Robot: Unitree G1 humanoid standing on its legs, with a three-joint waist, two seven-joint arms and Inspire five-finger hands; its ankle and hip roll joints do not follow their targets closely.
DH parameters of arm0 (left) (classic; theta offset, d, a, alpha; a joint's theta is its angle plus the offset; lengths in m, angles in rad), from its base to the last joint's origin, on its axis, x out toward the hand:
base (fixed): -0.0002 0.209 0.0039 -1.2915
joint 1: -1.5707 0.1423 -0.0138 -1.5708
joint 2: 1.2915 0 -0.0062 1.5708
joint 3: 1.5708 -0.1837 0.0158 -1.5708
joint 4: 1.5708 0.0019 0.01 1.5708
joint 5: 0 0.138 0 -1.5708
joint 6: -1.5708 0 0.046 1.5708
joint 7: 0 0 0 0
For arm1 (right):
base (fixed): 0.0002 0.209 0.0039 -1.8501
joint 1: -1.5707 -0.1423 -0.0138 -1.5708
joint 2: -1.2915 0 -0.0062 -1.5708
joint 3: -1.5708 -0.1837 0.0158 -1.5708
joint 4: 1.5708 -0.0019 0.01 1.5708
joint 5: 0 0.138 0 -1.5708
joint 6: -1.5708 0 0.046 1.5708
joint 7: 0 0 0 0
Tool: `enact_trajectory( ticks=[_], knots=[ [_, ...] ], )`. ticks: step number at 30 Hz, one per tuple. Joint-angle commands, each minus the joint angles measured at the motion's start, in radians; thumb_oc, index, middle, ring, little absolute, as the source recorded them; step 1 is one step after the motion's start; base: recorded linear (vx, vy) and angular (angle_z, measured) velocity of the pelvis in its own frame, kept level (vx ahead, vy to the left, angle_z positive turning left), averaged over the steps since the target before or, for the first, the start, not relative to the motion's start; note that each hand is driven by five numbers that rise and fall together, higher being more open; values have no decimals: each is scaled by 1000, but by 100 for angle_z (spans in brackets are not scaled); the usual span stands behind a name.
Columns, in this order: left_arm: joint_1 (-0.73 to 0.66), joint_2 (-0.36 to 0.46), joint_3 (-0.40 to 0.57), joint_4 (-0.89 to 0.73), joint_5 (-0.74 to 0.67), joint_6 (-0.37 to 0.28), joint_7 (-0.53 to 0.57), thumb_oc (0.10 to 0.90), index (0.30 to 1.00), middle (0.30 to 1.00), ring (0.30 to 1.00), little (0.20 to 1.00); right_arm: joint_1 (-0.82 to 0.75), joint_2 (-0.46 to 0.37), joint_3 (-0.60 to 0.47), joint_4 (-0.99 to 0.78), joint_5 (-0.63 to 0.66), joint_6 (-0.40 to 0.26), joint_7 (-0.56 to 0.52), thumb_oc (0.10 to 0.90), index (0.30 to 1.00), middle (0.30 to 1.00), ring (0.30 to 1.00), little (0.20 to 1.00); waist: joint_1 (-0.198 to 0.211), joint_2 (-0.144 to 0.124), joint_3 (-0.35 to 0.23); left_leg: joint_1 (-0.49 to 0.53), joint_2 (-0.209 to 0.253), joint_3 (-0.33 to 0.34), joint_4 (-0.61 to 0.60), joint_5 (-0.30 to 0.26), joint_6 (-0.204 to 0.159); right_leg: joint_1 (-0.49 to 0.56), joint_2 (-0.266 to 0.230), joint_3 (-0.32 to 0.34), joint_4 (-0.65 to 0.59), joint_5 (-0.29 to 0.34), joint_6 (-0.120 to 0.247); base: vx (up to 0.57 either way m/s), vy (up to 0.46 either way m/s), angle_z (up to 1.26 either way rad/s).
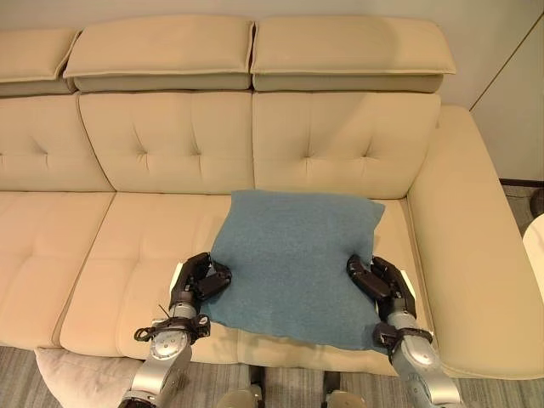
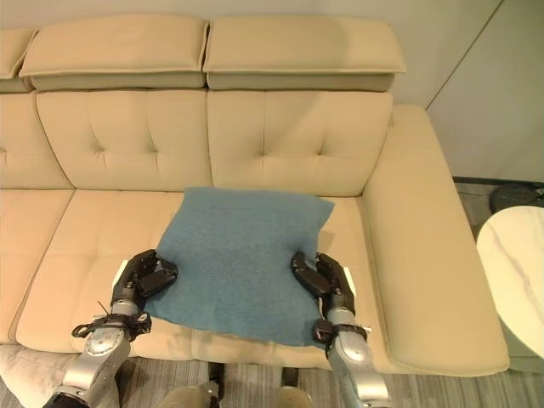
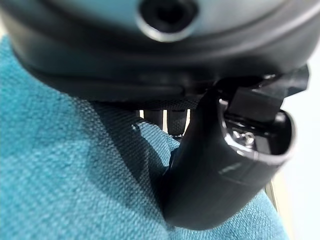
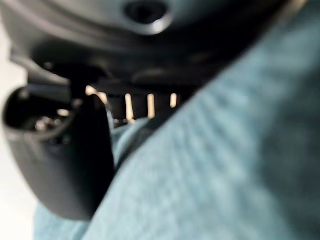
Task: Pick up all the scattered cushions and arrange them neatly on the sofa.
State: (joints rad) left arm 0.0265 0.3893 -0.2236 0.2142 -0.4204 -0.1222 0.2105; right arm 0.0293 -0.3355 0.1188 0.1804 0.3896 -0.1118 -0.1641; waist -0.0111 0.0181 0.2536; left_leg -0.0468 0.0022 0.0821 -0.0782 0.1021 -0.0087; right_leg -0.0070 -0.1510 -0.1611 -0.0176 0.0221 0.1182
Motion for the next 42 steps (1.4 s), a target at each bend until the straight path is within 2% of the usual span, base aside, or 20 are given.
enact_trajectory(
  ticks=[1, 8, 13, 15, 17, 19, 21, 22, 23, 24, 25, 27, 28, 32, 35, 38, 42],
  knots=[
    [-212, -8, -30, -231, 106, -170, 13, 400, 300, 300, 300, 300, -220, 12, 21, -180, -107, -151, -15, 400, 300, 300, 300, 300, 4, -39, -75, -83, 10, -10, 81, -143, -12, -54, -12, 0, 49, -73, 27, -118, -5, -3],
    [-546, 2, -85, -196, 237, -243, 230, 400, 300, 300, 300, 300, -530, -21, 86, -137, -309, -197, -210, 400, 300, 300, 300, 300, 9, -39, -47, -186, 11, -20, 51, -95, -17, -177, -8, -5, 49, -40, 27, -95, -11, 0],
    [-870, 37, -186, -109, 341, -257, 378, 400, 300, 300, 300, 300, -804, -95, 122, -60, -496, -195, -413, 400, 300, 300, 300, 300, 8, -34, -20, -226, 13, -39, 27, -58, -27, -232, -4, -9, 64, -36, 26, -45, -13, 2],
    [-970, 55, -219, -67, 378, -247, 407, 400, 300, 300, 300, 300, -881, -121, 141, -31, -544, -183, -461, 400, 300, 300, 300, 300, 6, -31, -15, -233, 12, -45, 18, -49, -31, -246, -6, -10, 70, -36, 27, -28, -5, 14],
    [-1129, 43, -269, 38, 391, -230, 433, 400, 300, 300, 300, 300, -1017, -155, 173, 46, -592, -142, -520, 400, 300, 300, 300, 300, 5, -24, 2, -246, 12, -53, 5, -39, -38, -272, -8, -13, 88, -44, 28, -37, -7, 21],
    [-1187, 33, -287, 82, 382, -231, 439, 400, 300, 300, 300, 300, -1075, -167, 191, 89, -594, -132, -539, 400, 300, 300, 300, 300, 5, -20, 10, -259, 12, -54, 2, -29, -40, -288, -8, -12, 93, -39, 27, -47, 6, 5],
    [-1352, -15, -341, 282, 298, -218, 443, 400, 300, 300, 300, 300, -1250, -167, 255, 257, -578, -73, -587, 400, 300, 300, 300, 300, 5, -8, 27, -280, 13, -60, -6, -18, -47, -318, -7, -12, 108, -44, 29, -46, 7, 4],
    [-1399, -33, -353, 354, 252, -212, 432, 605, 608, 608, 608, 608, -1300, -164, 273, 320, -554, -55, -589, 499, 448, 448, 448, 448, 4, -5, 33, -290, 13, -62, -9, -13, -48, -327, -7, -14, 112, -44, 29, -45, 8, 5],
    [-1441, -42, -368, 415, 222, -207, 418, 800, 900, 900, 900, 900, -1346, -164, 292, 380, -525, -50, -586, 649, 674, 674, 674, 674, 3, -3, 40, -296, 14, -64, -9, -9, -50, -334, -7, -16, 115, -43, 28, -51, 0, 2],
    [-1472, -47, -384, 471, 202, -197, 401, 800, 900, 900, 900, 900, -1381, -163, 306, 432, -496, -46, -582, 649, 674, 674, 674, 674, 2, 0, 46, -302, 14, -66, -9, -6, -52, -340, -7, -18, 120, -43, 27, -45, -3, 7],
    [-1500, -50, -394, 509, 188, -190, 390, 800, 900, 900, 900, 900, -1415, -165, 321, 475, -466, -37, -574, 800, 900, 900, 900, 900, 0, 2, 55, -307, 14, -67, -9, -3, -54, -345, -7, -20, 123, -43, 27, -46, -3, 10],
    [-1474, -75, -396, 542, 132, -171, 348, 800, 900, 900, 900, 900, -1431, -162, 340, 550, -373, -11, -522, 800, 900, 900, 900, 900, -6, 5, 74, -316, 15, -70, -9, 2, -58, -355, -6, -24, 129, -45, 25, -38, -17, 6],
    [-1432, -91, -404, 577, 144, -146, 315, 800, 900, 900, 900, 900, -1402, -159, 363, 607, -346, -5, -478, 800, 900, 900, 900, 900, -7, -2, 85, -312, 19, -73, -9, 4, -61, -349, -5, -29, 134, -48, 21, -16, -32, 28],
    [-1401, -98, -413, 590, 166, -127, 304, 800, 900, 900, 900, 900, -1375, -146, 366, 635, -329, 0, -454, 800, 900, 900, 900, 900, -9, -7, 94, -309, 21, -72, -9, 4, -63, -347, -4, -32, 136, -50, 20, -20, -19, 32],
    [-1357, -90, -412, 603, 210, -98, 294, 800, 900, 900, 900, 900, -1333, -130, 382, 658, -331, 0, -415, 800, 900, 900, 900, 900, -8, -10, 105, -304, 25, -71, -9, 5, -64, -346, 0, -32, 138, -48, 18, -25, -11, -29],
    [-1281, -48, -368, 603, 239, -70, 300, 800, 900, 900, 900, 900, -1250, -111, 385, 654, -341, 4, -373, 800, 900, 900, 900, 900, -5, -10, 124, -301, 29, -66, -9, 5, -65, -344, 3, -31, 130, -41, 16, -44, 3, -6],
    [-1220, -14, -330, 575, 247, -70, 300, 800, 900, 900, 900, 900, -1179, -108, 368, 625, -338, 0, -347, 800, 900, 900, 900, 900, -3, -6, 128, -294, 30, -63, -9, 5, -68, -335, 4, -27, 126, -43, 15, -34, 9, 2]
  ],
)
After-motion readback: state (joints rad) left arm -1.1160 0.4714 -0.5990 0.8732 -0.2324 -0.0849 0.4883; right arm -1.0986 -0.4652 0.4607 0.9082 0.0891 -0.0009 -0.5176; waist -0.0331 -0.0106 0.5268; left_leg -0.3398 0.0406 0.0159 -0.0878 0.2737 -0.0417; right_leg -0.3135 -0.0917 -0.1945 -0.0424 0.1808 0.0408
